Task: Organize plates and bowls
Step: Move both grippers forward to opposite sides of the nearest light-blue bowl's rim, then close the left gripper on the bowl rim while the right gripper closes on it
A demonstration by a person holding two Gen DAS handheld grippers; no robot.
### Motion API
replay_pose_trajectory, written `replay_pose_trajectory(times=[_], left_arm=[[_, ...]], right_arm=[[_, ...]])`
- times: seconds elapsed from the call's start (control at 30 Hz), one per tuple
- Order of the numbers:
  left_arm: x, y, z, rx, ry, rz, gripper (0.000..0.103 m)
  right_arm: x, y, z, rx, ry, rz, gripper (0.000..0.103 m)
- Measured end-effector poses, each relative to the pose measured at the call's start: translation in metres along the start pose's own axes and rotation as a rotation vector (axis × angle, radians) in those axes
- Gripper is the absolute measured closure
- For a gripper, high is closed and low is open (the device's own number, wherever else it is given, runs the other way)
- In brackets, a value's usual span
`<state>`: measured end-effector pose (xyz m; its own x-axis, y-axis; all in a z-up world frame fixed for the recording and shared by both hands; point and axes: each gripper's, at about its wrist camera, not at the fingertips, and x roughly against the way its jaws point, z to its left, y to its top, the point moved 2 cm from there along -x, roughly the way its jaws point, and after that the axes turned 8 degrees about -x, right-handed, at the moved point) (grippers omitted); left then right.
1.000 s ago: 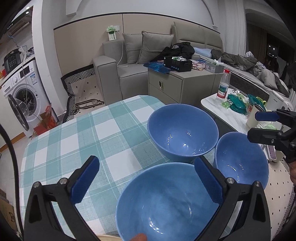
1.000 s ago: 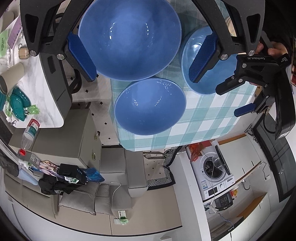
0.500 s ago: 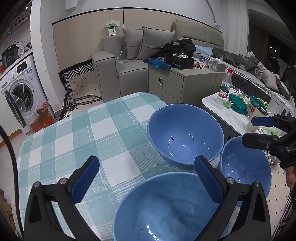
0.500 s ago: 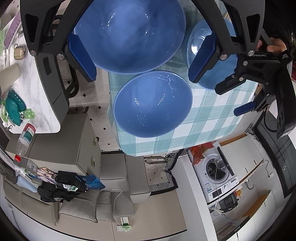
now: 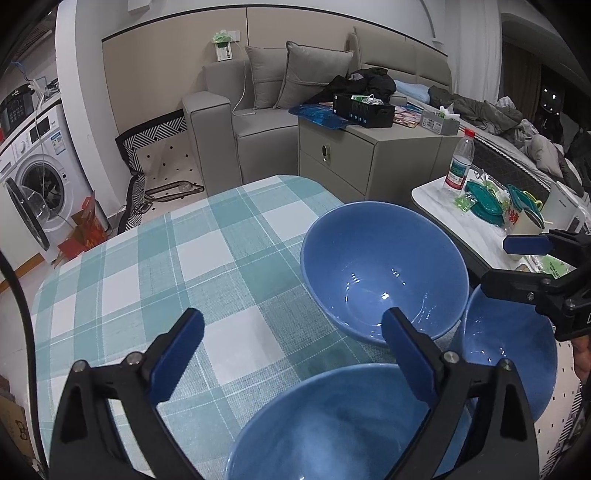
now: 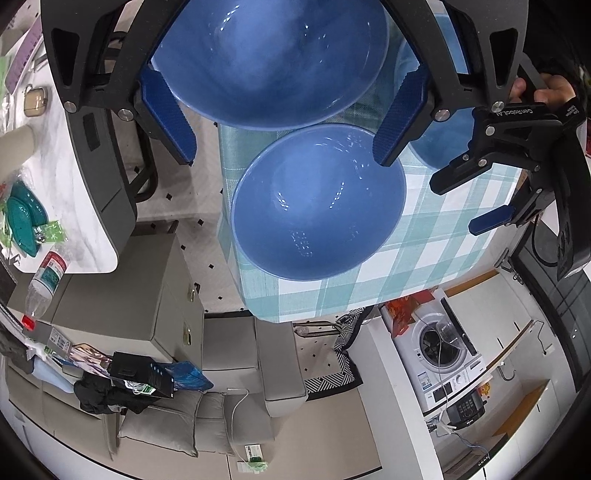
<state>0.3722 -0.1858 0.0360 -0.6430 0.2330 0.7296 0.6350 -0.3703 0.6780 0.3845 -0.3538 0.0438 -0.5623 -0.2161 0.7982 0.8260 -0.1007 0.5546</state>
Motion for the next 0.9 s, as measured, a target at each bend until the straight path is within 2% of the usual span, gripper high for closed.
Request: replay_pose_trajectory(times=[0.23,0.33,0.57,0.67,0.9], left_arm=[[-0.012,0.004,-0.001,-0.006,-0.008,0.014,0.008],[-0.018,0.005,-0.001,-0.007,-0.017,0.028,0.018],[-0.030,0.003,0.000,0.005,-0.045,0.067,0.032],[-0.031,0.004,0.000,0.007,-0.048,0.073,0.034],[-0.041,0.005,-0.001,0.016,-0.081,0.107,0.047]], right_arm=[[-0.015,0.006,-0.005,-0.005,0.002,0.024,0.012],[-0.020,0.008,-0.007,-0.016,0.004,0.035,0.015],[-0.035,0.011,-0.011,-0.031,-0.001,0.058,0.017],[-0.040,0.012,-0.012,-0.032,-0.004,0.068,0.019],[-0.045,0.012,-0.014,-0.035,-0.004,0.078,0.020]])
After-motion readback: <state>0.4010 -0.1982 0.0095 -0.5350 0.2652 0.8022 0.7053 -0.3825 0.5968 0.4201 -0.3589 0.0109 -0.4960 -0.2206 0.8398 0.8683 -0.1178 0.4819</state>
